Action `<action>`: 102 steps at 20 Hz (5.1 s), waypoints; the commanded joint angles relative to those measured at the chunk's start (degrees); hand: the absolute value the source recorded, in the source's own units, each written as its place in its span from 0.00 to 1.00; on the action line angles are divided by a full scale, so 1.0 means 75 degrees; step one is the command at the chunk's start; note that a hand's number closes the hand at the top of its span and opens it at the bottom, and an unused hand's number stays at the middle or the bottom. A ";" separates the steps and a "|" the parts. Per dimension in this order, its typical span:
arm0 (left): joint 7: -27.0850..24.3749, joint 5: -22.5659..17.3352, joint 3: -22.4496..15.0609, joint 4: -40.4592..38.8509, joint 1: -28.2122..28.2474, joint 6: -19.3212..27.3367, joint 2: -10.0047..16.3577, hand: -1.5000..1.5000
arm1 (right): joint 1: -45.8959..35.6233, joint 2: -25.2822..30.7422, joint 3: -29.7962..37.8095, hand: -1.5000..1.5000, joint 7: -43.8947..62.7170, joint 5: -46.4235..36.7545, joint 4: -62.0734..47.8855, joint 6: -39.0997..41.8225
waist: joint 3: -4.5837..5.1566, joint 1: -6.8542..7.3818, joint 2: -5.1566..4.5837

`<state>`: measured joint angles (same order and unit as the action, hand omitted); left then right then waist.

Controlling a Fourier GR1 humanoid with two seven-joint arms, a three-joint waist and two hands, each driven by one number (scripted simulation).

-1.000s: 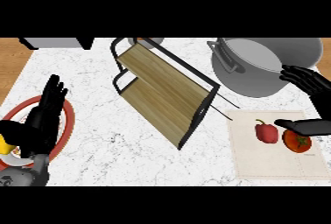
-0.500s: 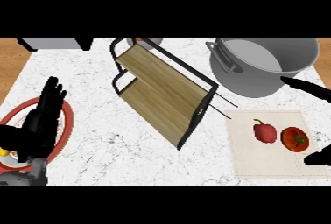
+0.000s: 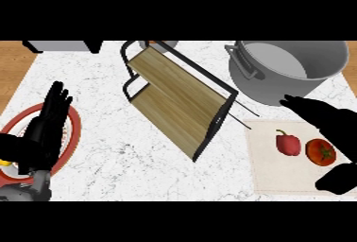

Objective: Pick the bell pepper from the placemat and place it in the tiered shelf

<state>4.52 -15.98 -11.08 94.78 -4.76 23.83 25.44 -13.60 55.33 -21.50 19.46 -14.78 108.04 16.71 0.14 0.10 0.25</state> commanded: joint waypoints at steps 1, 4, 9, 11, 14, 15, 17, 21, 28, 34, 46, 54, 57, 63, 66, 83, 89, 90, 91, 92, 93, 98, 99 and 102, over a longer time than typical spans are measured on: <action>-0.0133 0.0203 -0.0106 -0.0307 -0.0038 0.0023 -0.0301 0.50 | 0.0313 -0.0715 -0.0941 0.00 0.1308 -0.1326 0.0477 -0.0299 | -0.0013 -0.0027 -0.0030; 0.0083 0.0181 0.0092 -0.0238 -0.0213 -0.0085 -0.0229 0.50 | 0.0099 -0.1008 -0.1290 0.00 0.2061 -0.1995 0.0569 0.0053 | -0.0014 -0.0015 -0.0024; -0.0308 0.0103 0.0240 -0.0110 0.0216 -0.0441 -0.0220 0.50 | -0.0435 -0.1393 -0.1712 0.00 0.2247 -0.3233 -0.0750 0.0349 | -0.0014 0.0105 -0.0049; -0.0099 0.0160 0.0294 -0.0206 -0.0012 -0.0410 -0.0236 0.50 | -0.0343 -0.1287 -0.1662 0.00 0.2153 -0.3375 -0.1195 0.0532 | -0.0017 0.0057 -0.0052; 0.0086 0.0376 0.0385 -0.0430 -0.0413 -0.0366 -0.0527 0.50 | -0.0018 -0.1517 -0.1372 0.00 0.2067 -0.3837 -0.1061 0.0467 | -0.0019 -0.0025 -0.0036; 0.0174 0.0713 0.0016 0.0695 0.0543 -0.0083 -0.0590 0.50 | -0.0204 -0.1794 -0.1189 0.00 0.2318 -0.3707 -0.0801 0.0827 | -0.0019 0.0031 -0.0021; 0.0489 0.0653 0.0402 -0.0221 -0.0505 -0.0249 -0.0676 0.50 | 0.0387 -0.1959 -0.1221 0.00 0.1646 -0.4154 -0.1174 0.0105 | -0.0021 -0.0031 -0.0035; 0.0023 0.0809 0.0455 -0.0131 0.0148 -0.0476 -0.0872 0.50 | 0.0346 -0.2347 -0.0975 0.00 0.0953 -0.4682 -0.2159 -0.0261 | -0.0021 0.0007 -0.0039; 0.0417 0.0925 0.0917 0.0346 0.0270 -0.0886 -0.0896 0.50 | 0.0687 -0.2418 -0.0238 0.00 -0.0098 -0.5173 -0.2707 -0.0210 | -0.0020 0.0001 -0.0030; 0.0222 0.1003 0.1199 0.0359 0.0608 -0.1391 -0.0948 0.50 | 0.0680 -0.2779 0.0255 0.00 -0.0699 -0.5520 -0.3044 -0.0252 | -0.0019 0.0012 -0.0028; 0.0600 0.1916 0.1137 0.0077 -0.0034 -0.1193 -0.1776 0.50 | 0.0360 -0.3882 0.0860 0.00 -0.1725 -0.6550 -0.4717 -0.0925 | -0.0020 -0.0003 -0.0034; 0.0475 0.1825 0.1478 0.0138 0.0138 -0.1554 -0.1792 0.50 | 0.0561 -0.3919 0.0563 1.00 -0.2028 -0.7405 -0.4782 -0.1074 | -0.0018 -0.0012 -0.0031; 0.0469 0.1686 0.1727 0.0296 0.0195 -0.1742 -0.1631 0.50 | 0.0238 -0.3815 0.0699 1.00 -0.2607 -0.7629 -0.5384 -0.1687 | -0.0020 0.0015 -0.0033; 0.0634 0.1713 0.1551 0.0375 0.0303 -0.1740 -0.1757 0.50 | 0.0120 -0.5911 0.0705 1.00 0.0139 -0.7703 -0.4580 -0.0917 | 0.0000 0.0010 0.0038; 0.0577 0.1725 0.1625 0.0286 0.0163 -0.1701 -0.1727 0.50 | 0.0360 -0.7266 0.1065 1.00 0.1448 -0.7474 -0.4844 -0.1221 | -0.0028 -0.0040 0.0019; 0.0636 0.1747 0.1236 0.0002 -0.0106 -0.1970 -0.1827 0.50 | -0.2162 -0.7366 0.0079 1.00 0.7430 -0.7182 -0.2579 -0.3763 | 0.0032 0.0672 0.0144; 0.0632 0.1846 0.1148 0.0043 -0.0201 -0.1907 -0.1879 0.50 | -0.2977 -0.7359 0.0107 1.00 0.8439 -0.8397 -0.2621 -0.3338 | 0.0050 0.0723 0.0150; 0.0653 0.1801 0.1179 -0.0016 -0.0130 -0.1907 -0.1898 0.50 | -0.2977 -0.7359 -0.0004 1.00 0.8606 -0.8545 -0.2614 -0.3233 | 0.0054 0.0726 0.0147; 0.0726 0.1771 0.1232 -0.0049 -0.0271 -0.1911 -0.1866 0.50 | -0.3234 -0.7359 0.0071 1.00 0.8743 -0.8648 -0.2563 -0.3079 | 0.0049 0.0658 0.0136; 0.0656 0.1814 0.1215 -0.0038 -0.0319 -0.1883 -0.1887 0.50 | -0.3310 -0.7360 0.0117 1.00 0.8749 -0.8729 -0.2580 -0.3141 | 0.0043 0.0681 0.0115; 0.0698 0.1847 0.1166 0.0002 -0.0225 -0.1879 -0.1890 0.50 | -0.3287 -0.7361 0.0169 1.00 0.8753 -0.8870 -0.2654 -0.3041 | 0.0036 0.0701 0.0123; 0.0693 0.1891 0.1228 -0.0103 -0.0306 -0.1826 -0.1873 0.50 | -0.3596 -0.7368 0.0508 1.00 0.8763 -0.9274 -0.2578 -0.2966 | 0.0022 0.0617 0.0084; 0.0621 0.1876 0.1161 -0.0211 -0.0420 -0.1833 -0.1979 0.50 | -0.3737 -0.7369 0.0434 1.00 0.8764 -0.9331 -0.2579 -0.3000 | 0.0030 0.0598 0.0044; 0.0743 0.1940 0.1089 -0.0100 -0.0436 -0.1737 -0.2047 0.50 | -0.3824 -0.7372 0.0633 1.00 0.8765 -0.9565 -0.2724 -0.2960 | 0.0013 0.0670 0.0034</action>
<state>9.76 -1.90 -2.29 94.01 -7.63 10.18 10.85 -39.63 0.83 -17.08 71.09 -84.59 88.54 -5.21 0.31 4.75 0.83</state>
